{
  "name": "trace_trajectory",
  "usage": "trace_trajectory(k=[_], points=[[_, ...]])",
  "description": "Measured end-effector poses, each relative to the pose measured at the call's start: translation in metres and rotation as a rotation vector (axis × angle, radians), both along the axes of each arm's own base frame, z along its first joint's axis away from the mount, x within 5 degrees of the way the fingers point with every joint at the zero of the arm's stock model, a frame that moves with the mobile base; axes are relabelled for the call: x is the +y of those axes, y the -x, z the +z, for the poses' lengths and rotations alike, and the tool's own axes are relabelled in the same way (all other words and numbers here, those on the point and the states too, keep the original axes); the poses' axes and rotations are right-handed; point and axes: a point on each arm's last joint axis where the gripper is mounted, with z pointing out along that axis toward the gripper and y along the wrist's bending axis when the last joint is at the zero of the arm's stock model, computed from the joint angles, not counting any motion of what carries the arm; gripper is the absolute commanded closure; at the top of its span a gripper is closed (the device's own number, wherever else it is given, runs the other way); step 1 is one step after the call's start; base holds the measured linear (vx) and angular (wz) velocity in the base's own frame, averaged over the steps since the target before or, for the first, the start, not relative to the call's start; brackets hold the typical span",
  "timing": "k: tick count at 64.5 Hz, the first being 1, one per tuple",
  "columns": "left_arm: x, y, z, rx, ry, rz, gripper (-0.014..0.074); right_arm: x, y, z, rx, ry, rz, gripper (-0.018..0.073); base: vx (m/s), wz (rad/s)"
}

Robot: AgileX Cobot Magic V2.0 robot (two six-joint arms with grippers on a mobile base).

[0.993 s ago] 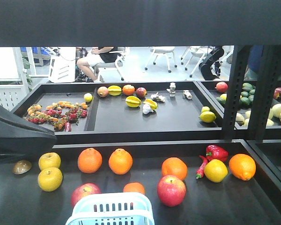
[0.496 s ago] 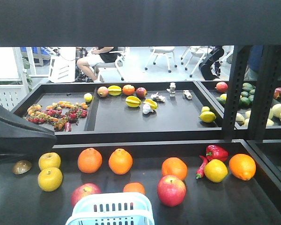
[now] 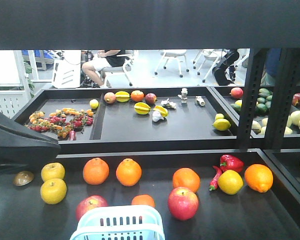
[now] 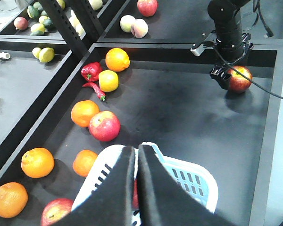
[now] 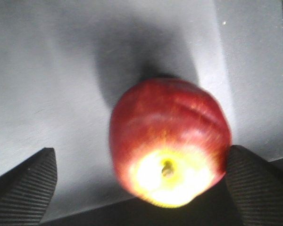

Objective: Pick three apples into basket with both arms
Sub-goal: 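Lower the right gripper and close it on the red-yellow apple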

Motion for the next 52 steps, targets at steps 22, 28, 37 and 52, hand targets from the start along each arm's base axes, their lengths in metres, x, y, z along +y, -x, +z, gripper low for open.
trace_trajectory(k=[22, 28, 37, 52], points=[[0.000, 0.000, 0.000, 0.000, 0.000, 0.000, 0.0604, -0.004, -0.001, -0.003, 0.006, 0.034, 0.005, -0.0112, 0.00, 0.00], [0.000, 0.000, 0.000, 0.000, 0.000, 0.000, 0.0604, -0.004, -0.001, -0.008, 0.020, 0.030, 0.006, -0.0110, 0.00, 0.00], [0.000, 0.000, 0.000, 0.000, 0.000, 0.000, 0.0604, -0.004, -0.001, -0.015, 0.042, 0.025, 0.006, -0.0108, 0.00, 0.00], [0.000, 0.000, 0.000, 0.000, 0.000, 0.000, 0.0604, -0.005, -0.003, -0.031, 0.058, 0.023, 0.011, -0.0067, 0.00, 0.00]])
